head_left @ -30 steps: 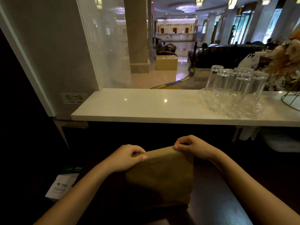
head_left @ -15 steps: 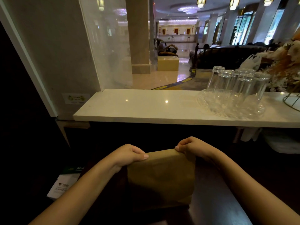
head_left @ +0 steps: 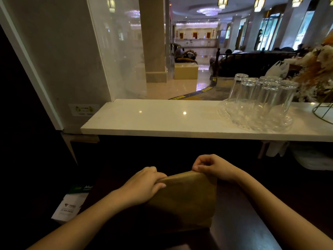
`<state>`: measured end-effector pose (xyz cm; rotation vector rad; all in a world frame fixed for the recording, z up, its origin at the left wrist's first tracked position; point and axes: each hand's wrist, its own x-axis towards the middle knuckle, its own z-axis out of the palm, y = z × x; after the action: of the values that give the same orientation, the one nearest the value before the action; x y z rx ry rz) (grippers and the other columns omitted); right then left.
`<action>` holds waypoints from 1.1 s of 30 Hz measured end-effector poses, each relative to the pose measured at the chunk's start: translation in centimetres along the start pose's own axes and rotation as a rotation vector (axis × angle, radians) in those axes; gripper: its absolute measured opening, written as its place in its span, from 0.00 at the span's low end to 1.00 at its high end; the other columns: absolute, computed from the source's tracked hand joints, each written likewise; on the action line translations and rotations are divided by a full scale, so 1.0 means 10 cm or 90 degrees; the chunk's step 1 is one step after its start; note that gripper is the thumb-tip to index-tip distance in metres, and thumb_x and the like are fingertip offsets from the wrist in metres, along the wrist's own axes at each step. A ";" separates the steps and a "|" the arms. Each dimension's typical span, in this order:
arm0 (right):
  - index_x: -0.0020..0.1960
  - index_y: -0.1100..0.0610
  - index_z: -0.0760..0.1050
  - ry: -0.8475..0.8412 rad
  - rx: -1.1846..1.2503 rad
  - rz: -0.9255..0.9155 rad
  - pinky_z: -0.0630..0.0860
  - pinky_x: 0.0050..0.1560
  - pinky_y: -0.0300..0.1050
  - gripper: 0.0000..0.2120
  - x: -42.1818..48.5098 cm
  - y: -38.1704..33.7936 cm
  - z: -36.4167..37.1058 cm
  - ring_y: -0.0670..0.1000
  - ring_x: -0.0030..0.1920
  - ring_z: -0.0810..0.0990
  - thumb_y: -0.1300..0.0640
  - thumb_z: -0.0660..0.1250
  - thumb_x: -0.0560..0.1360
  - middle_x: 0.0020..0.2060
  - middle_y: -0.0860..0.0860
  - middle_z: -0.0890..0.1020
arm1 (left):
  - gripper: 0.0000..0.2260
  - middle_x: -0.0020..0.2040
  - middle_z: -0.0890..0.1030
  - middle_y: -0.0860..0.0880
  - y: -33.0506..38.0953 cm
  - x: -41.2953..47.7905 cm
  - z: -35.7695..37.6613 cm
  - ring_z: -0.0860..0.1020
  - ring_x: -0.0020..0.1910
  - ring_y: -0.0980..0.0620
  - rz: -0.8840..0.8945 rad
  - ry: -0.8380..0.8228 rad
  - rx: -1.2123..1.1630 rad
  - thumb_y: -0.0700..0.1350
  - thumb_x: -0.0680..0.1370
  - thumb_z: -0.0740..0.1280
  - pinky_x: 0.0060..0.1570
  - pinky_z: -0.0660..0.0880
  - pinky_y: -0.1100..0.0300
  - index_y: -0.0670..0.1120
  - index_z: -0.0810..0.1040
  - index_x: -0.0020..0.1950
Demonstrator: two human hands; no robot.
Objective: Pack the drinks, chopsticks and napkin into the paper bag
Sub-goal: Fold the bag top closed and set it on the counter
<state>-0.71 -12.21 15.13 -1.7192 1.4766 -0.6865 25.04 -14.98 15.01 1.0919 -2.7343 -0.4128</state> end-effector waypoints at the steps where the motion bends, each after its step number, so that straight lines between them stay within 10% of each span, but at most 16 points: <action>1: 0.47 0.53 0.79 0.002 -0.052 -0.023 0.74 0.48 0.36 0.05 -0.03 0.02 -0.02 0.47 0.46 0.79 0.54 0.66 0.75 0.42 0.49 0.81 | 0.10 0.47 0.70 0.52 -0.01 0.00 0.01 0.68 0.47 0.56 0.000 -0.005 -0.017 0.52 0.78 0.58 0.45 0.64 0.62 0.55 0.75 0.58; 7: 0.50 0.53 0.81 -0.004 -0.204 -0.106 0.71 0.55 0.37 0.09 -0.17 0.20 -0.05 0.43 0.51 0.74 0.52 0.70 0.71 0.46 0.45 0.75 | 0.08 0.44 0.68 0.57 -0.07 0.04 0.03 0.69 0.45 0.59 -0.011 -0.051 -0.096 0.51 0.78 0.60 0.42 0.65 0.68 0.54 0.78 0.51; 18: 0.42 0.53 0.80 0.168 0.207 -0.061 0.74 0.37 0.29 0.03 -0.10 0.50 0.15 0.37 0.36 0.79 0.60 0.69 0.72 0.34 0.45 0.81 | 0.05 0.41 0.79 0.56 -0.39 -0.03 0.10 0.77 0.43 0.61 -0.083 0.156 -0.273 0.43 0.73 0.69 0.40 0.68 0.77 0.47 0.82 0.47; 26: 0.37 0.50 0.77 0.386 0.275 -0.044 0.69 0.34 0.28 0.12 -0.04 0.63 0.62 0.36 0.33 0.73 0.56 0.61 0.78 0.31 0.44 0.78 | 0.05 0.37 0.84 0.53 -0.20 -0.05 0.59 0.82 0.37 0.58 -0.311 0.351 -0.801 0.49 0.73 0.67 0.31 0.76 0.68 0.50 0.81 0.42; 33: 0.39 0.69 0.71 0.493 0.287 -0.040 0.65 0.30 0.31 0.17 0.06 0.57 0.75 0.43 0.31 0.70 0.57 0.56 0.80 0.33 0.58 0.72 | 0.10 0.37 0.83 0.50 -0.11 0.10 0.63 0.81 0.36 0.56 -0.381 0.439 -0.780 0.51 0.75 0.65 0.35 0.75 0.60 0.48 0.81 0.40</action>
<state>2.05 -11.58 6.13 -1.1922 1.5770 -1.7067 23.46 -15.21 8.78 1.2240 -1.1058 -1.2422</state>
